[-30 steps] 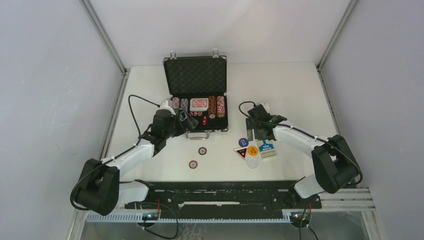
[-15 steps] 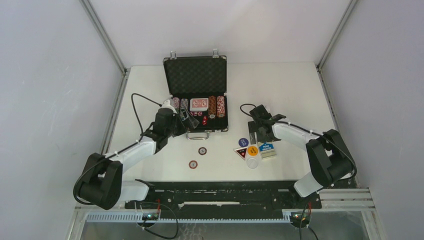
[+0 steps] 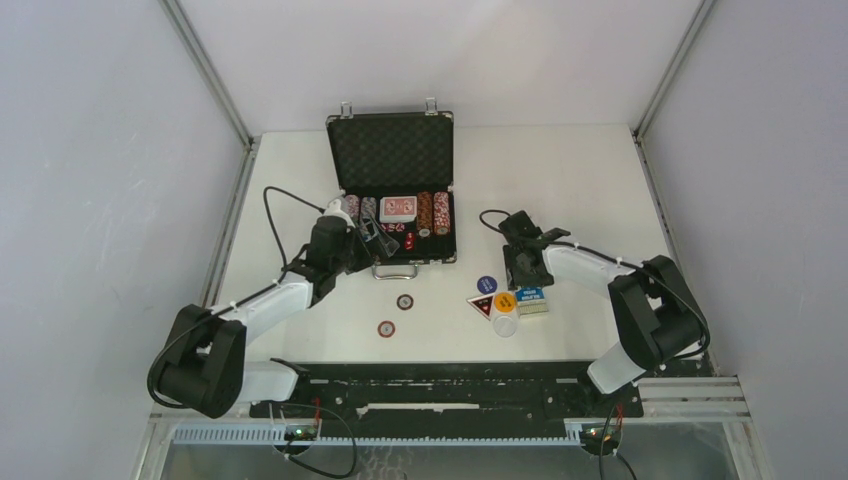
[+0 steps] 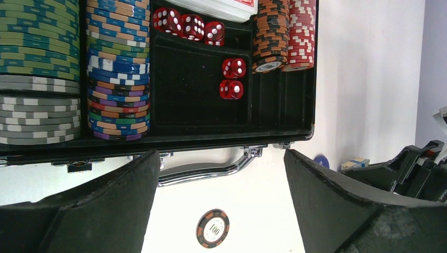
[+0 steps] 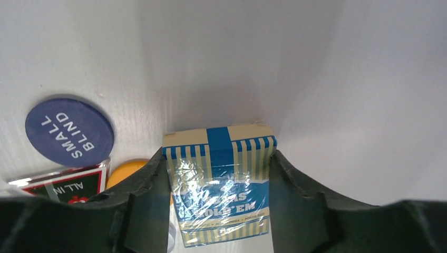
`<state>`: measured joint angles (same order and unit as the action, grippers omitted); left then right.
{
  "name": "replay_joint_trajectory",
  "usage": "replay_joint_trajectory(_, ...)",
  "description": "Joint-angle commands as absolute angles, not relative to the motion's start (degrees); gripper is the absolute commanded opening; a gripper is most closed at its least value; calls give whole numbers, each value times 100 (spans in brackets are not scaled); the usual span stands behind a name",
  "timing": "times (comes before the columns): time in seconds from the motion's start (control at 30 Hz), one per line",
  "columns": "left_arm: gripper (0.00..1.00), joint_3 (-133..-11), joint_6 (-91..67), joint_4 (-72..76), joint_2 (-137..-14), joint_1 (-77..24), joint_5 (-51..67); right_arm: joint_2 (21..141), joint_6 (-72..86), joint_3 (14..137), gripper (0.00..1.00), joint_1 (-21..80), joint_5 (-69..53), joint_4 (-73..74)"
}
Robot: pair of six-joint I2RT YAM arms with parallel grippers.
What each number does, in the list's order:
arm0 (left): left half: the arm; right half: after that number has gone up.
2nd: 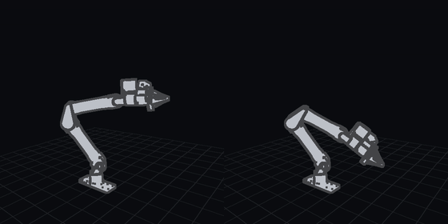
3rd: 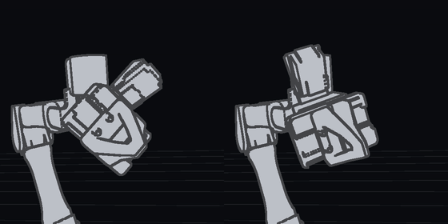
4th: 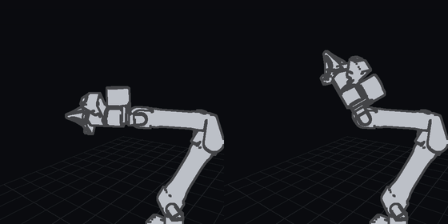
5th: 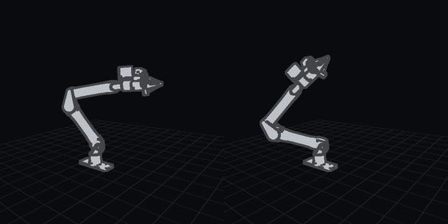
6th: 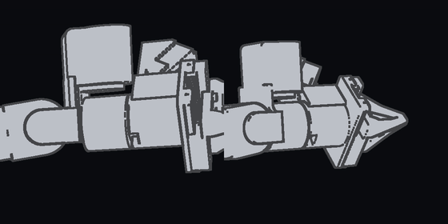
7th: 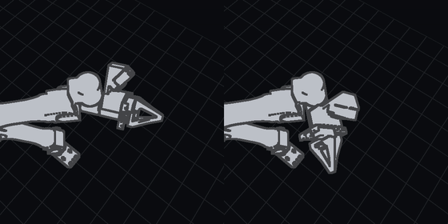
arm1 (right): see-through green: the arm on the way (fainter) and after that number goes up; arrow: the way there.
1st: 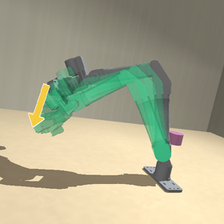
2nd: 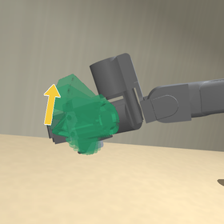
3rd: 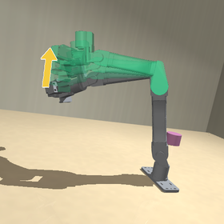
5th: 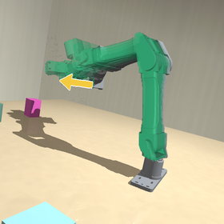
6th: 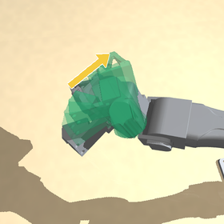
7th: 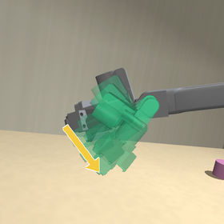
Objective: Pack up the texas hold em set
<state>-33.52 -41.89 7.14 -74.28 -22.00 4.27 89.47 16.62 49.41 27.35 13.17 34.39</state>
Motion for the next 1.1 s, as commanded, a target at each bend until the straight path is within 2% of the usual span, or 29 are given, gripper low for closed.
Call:
replay_joint_trajectory(0.0,92,-3621,-4071,888,-7401,-2230,467,8807,1705,4867,44,2724,1276,3483)
replay_joint_trajectory(0.17,92,-3646,-4069,864,-7400,-2232,481,8475,1685,4903,34,2783,1478,3422)
replay_joint_trajectory(0.23,92,-3668,-4045,826,-7385,-2231,449,8343,1679,4950,23,2801,1565,3419)
replay_joint_trajectory(0.27,92,-3685,-4038,804,-7376,-2232,434,8288,1677,4977,22,2814,1619,3419)
replay_joint_trajectory(0.3,92,-3703,-4023,786,-7374,-2228,417,8252,1666,5000,25,2807,1653,3419)
replay_joint_trajectory(0.33,92,-3722,-4018,761,-7378,-2230,392,8242,1682,5040,38,2792,1737,3454)
replay_joint_trajectory(0.4,92,-3764,-4011,727,-7391,-2237,363,8272,1755,5230,76,2833,2024,3618)
replay_joint_trajectory(0.43,92,-3774,-4002,737,-7390,-2232,349,8258,1733,5299,85,2864,2089,3646)
replay_joint_trajectory(0.5,92,-3789,-4020,747,-7390,-2227,259,8237,1717,5507,88,2916,2032,3664)
replay_joint_trajectory(0.63,92,-3880,-4014,686,-7346,-2190,88,8361,1640,6207,87,3182,1875,3494)
replay_joint_trajectory(0.73,92,-3964,-4071,667,-7339,-2091,103,8819,1544,6958,79,3451,1409,3029)
replay_joint_trajectory(0.97,91,-3782,-4197,734,-7165,-1668,41,11237,1226,10170,65,4237,1243,3651)
replay_joint_trajectory(1.07,91,-3692,-4153,663,-7015,-1616,-134,11960,1062,11072,58,4442,1043,3846)
